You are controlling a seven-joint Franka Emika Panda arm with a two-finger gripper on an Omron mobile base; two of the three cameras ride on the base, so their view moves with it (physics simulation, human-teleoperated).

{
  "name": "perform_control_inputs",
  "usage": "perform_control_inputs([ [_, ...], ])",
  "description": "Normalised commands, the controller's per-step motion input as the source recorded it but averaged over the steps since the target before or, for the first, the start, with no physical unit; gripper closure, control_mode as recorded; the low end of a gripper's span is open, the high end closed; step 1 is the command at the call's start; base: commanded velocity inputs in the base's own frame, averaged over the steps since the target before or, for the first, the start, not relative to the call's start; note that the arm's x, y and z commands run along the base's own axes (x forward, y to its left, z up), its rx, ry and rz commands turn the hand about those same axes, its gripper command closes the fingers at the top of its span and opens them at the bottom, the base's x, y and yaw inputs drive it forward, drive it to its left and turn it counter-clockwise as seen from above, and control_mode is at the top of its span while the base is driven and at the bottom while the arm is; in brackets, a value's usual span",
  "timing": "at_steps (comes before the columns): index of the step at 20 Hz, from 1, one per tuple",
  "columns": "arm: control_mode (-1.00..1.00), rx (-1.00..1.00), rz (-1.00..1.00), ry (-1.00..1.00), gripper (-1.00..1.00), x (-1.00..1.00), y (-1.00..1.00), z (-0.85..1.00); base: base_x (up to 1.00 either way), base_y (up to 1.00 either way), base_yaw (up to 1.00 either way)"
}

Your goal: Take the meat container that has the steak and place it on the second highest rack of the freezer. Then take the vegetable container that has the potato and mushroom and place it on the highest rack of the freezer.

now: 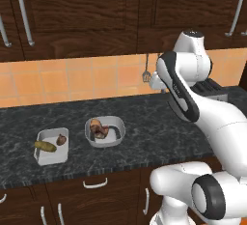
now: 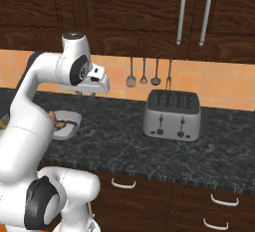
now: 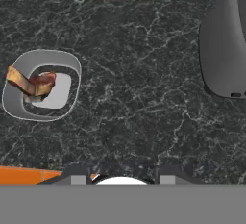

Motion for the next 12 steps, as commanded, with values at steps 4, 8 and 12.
perform_control_inputs([
  [4,-1.0,0.0,0.0,0.0,-1.0,-0.45,0.0,-0.06,0.0,0.0,0.0],
  [8,-1.0,0.0,0.0,0.0,-1.0,-0.57,0.15,-0.24,0.0,0.0,0.0],
  [12,-1.0,0.02,-0.06,0.0,-1.0,-0.4,0.56,-0.39,0.0,0.0,0.0],
])
